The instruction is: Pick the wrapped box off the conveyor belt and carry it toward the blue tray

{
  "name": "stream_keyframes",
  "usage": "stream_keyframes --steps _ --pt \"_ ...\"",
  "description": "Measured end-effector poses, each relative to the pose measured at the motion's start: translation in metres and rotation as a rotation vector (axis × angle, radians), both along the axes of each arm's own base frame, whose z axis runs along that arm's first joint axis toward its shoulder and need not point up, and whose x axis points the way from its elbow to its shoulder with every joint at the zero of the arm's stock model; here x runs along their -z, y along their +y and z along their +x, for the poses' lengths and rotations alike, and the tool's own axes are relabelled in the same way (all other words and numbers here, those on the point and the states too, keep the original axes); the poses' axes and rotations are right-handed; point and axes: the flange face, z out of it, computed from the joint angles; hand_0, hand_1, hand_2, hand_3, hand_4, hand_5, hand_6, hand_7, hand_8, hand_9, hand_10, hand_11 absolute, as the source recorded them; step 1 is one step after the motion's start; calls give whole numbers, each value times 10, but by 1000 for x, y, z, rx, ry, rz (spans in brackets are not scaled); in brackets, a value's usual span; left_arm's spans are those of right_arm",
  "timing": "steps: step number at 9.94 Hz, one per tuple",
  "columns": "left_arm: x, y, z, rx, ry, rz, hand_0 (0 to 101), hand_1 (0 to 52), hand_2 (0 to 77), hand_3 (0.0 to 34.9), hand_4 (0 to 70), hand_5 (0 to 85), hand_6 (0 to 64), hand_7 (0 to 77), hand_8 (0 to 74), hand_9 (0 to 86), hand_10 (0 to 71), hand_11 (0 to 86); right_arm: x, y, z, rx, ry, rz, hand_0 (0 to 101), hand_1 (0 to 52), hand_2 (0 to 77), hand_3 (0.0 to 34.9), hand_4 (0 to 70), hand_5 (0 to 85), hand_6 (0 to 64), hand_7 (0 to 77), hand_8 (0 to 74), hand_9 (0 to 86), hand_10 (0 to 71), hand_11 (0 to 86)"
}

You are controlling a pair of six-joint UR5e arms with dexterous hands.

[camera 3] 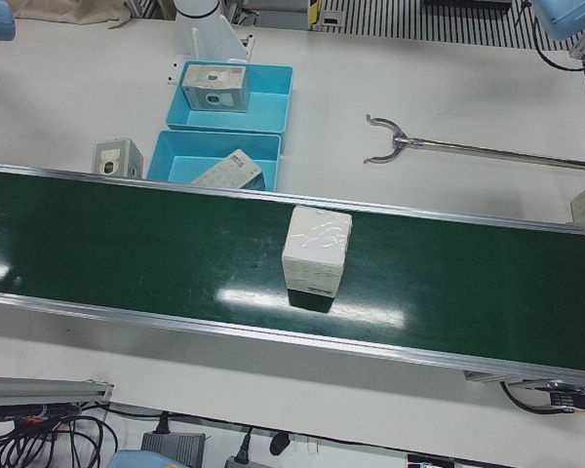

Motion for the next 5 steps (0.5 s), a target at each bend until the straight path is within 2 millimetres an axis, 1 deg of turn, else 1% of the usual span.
stream_keyframes --steps 1,2,3,5 --pt "0 0 0 0 0 0 0 0 11 0 0 5 0 5 5 0 5 0 -4 3 -3 5 1 0 454 120 142 302 136 164 0 147 0 16 22 38" --pt "0 0 0 0 0 0 0 0 11 0 0 5 0 5 5 0 5 0 -6 4 -3 8 1 0 456 120 142 302 125 147 0 147 0 16 22 44" --pt "0 0 0 0 0 0 0 0 11 0 0 5 0 5 5 0 5 0 -7 5 -3 9 0 1 455 120 153 302 131 164 0 147 0 16 27 44" --pt "0 0 0 0 0 0 0 0 11 0 0 5 0 5 5 0 5 0 -9 7 -3 12 0 0 455 120 153 302 131 164 0 147 0 16 27 44"
